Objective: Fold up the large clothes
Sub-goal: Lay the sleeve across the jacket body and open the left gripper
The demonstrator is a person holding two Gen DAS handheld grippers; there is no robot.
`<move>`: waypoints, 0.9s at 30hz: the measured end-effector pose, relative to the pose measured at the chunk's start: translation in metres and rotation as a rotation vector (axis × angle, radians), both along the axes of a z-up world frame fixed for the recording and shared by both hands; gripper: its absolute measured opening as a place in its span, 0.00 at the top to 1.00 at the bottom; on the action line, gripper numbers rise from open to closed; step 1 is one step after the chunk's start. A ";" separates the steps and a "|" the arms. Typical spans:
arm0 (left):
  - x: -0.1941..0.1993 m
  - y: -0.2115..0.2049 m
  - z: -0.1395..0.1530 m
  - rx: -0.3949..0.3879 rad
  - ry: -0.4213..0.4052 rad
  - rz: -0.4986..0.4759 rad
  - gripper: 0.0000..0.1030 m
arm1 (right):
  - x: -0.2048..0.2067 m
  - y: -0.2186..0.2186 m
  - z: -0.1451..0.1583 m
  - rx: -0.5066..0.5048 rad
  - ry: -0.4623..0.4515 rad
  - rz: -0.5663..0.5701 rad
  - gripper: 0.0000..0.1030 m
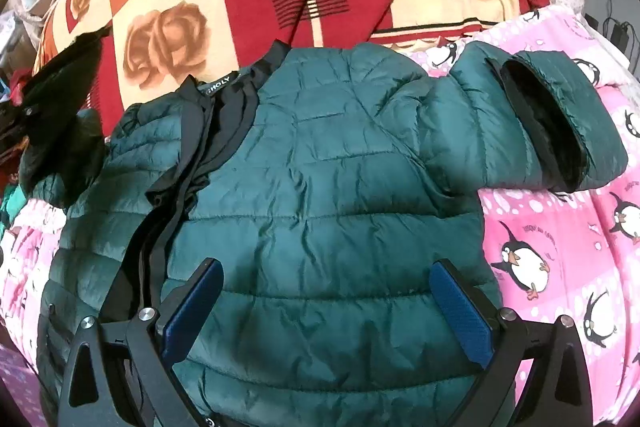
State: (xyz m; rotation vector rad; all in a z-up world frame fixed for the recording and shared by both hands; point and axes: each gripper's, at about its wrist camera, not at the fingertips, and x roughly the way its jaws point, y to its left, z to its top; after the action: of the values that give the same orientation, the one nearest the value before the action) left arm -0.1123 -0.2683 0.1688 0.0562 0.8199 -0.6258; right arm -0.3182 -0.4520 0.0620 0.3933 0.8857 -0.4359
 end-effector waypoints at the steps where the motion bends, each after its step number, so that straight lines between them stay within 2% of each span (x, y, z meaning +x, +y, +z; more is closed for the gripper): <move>1: -0.002 -0.006 -0.001 0.007 -0.003 -0.005 0.89 | 0.000 0.000 0.000 0.002 0.002 0.005 0.00; 4: -0.007 -0.025 -0.003 0.038 -0.021 -0.026 0.89 | -0.003 0.001 -0.001 0.005 0.005 0.021 0.00; 10: -0.013 -0.055 -0.015 0.069 -0.007 -0.067 0.89 | -0.009 -0.002 -0.001 0.013 -0.005 0.031 0.00; 22: -0.033 -0.117 -0.039 0.087 0.032 -0.153 0.89 | -0.026 -0.022 -0.010 -0.002 0.014 0.008 0.00; 27: -0.032 -0.147 -0.057 0.105 0.079 -0.168 0.89 | -0.029 -0.025 -0.019 0.023 0.036 0.026 0.00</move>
State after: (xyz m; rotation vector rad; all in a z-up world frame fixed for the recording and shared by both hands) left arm -0.1443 -0.4152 0.1113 0.1985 0.9304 -0.7466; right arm -0.3468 -0.4772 0.0430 0.3952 0.9308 -0.4106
